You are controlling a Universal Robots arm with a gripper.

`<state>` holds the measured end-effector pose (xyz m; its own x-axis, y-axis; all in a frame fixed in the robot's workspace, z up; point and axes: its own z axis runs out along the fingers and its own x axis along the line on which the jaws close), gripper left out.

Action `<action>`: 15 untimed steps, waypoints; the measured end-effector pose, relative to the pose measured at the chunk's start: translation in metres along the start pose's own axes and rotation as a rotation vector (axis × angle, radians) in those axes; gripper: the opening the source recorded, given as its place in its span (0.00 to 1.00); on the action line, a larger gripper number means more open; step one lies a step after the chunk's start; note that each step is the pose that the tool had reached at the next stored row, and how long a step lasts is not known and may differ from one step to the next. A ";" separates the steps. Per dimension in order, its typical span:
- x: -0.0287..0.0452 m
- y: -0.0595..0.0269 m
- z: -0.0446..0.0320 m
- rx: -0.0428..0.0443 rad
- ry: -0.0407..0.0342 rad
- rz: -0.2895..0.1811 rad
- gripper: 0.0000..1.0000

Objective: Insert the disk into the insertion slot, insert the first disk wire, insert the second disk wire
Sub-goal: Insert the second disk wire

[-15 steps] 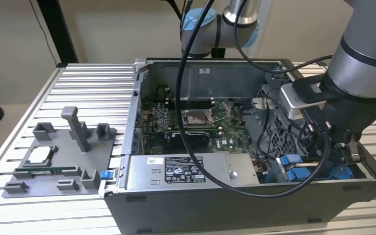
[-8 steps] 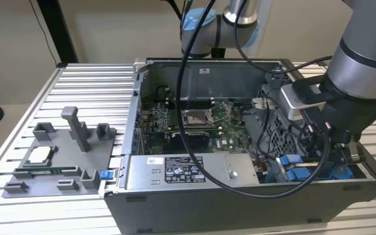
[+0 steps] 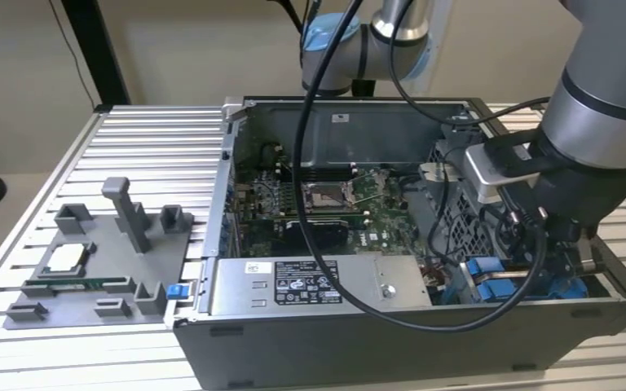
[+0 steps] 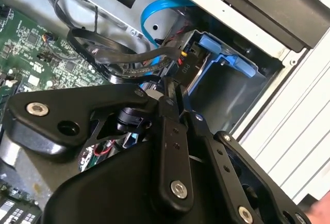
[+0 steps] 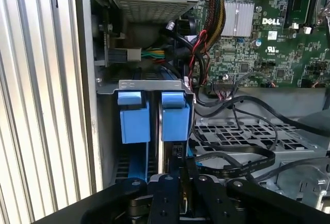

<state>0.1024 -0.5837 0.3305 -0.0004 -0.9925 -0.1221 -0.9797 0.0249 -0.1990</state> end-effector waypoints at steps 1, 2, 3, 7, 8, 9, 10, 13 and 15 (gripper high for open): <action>0.0000 0.0001 0.0005 0.0001 -0.0010 0.000 0.00; 0.0001 0.0002 0.0007 0.0002 -0.0012 0.000 1.00; 0.0001 0.0001 0.0004 0.0002 -0.0019 0.001 1.00; -0.0017 -0.0027 -0.0137 0.0005 -0.0020 0.003 1.00; -0.0023 -0.0037 -0.0185 0.0005 -0.0020 0.003 1.00; -0.0029 -0.0046 -0.0230 0.0004 -0.0017 0.003 1.00; -0.0034 -0.0055 -0.0272 0.0005 -0.0021 0.003 1.00; -0.0050 -0.0079 -0.0395 0.0005 -0.0028 0.003 1.00; -0.0058 -0.0093 -0.0459 0.0004 -0.0032 0.003 1.00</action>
<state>0.1022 -0.5837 0.3777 -0.0031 -0.9920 -0.1260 -0.9796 0.0284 -0.1990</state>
